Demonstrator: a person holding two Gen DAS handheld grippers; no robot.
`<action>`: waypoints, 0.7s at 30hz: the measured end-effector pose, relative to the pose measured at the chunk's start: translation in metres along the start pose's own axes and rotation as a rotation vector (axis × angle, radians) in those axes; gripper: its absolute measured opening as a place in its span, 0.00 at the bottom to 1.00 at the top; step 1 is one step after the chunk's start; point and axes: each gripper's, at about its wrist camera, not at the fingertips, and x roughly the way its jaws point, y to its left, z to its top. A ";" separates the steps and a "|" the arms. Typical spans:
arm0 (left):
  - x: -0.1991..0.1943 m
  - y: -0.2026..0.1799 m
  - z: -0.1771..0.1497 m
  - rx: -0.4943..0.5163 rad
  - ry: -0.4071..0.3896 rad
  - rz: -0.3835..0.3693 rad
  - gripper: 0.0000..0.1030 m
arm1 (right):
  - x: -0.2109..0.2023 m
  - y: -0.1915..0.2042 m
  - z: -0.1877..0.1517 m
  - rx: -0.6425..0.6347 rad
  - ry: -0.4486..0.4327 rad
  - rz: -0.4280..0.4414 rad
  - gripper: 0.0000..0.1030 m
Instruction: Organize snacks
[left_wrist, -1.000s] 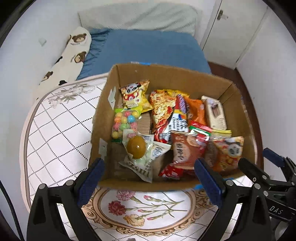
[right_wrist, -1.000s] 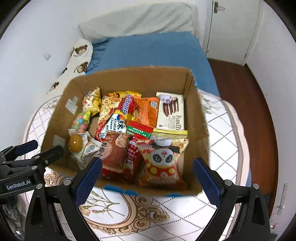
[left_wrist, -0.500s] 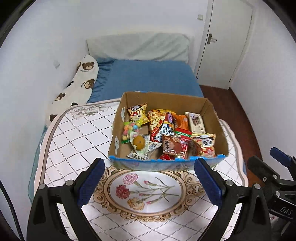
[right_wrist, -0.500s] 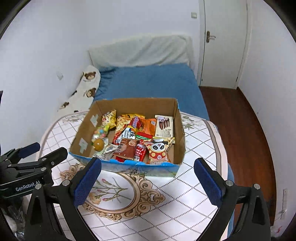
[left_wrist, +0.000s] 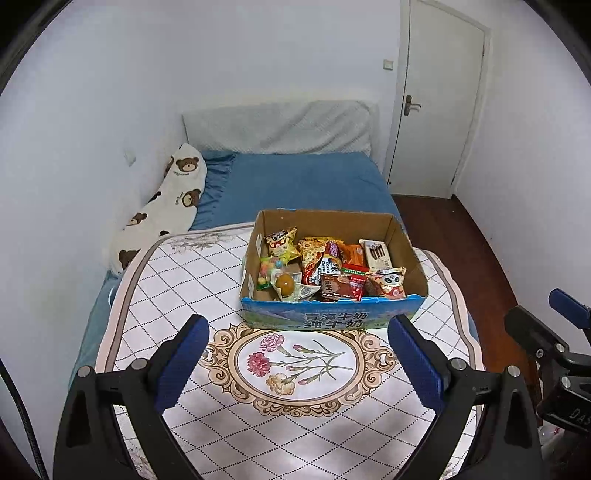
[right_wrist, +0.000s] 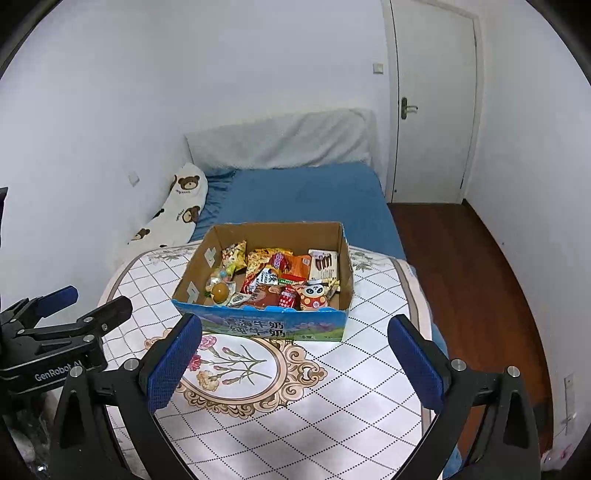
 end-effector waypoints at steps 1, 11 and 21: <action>-0.003 0.000 -0.001 0.000 -0.005 -0.001 0.97 | -0.006 0.001 0.000 -0.003 -0.010 -0.002 0.99; -0.011 -0.004 -0.005 0.001 -0.047 0.017 0.97 | -0.013 -0.001 0.004 -0.004 -0.037 -0.025 1.00; 0.033 -0.004 0.008 -0.023 -0.065 0.051 0.97 | 0.038 -0.013 0.013 0.012 -0.035 -0.072 1.00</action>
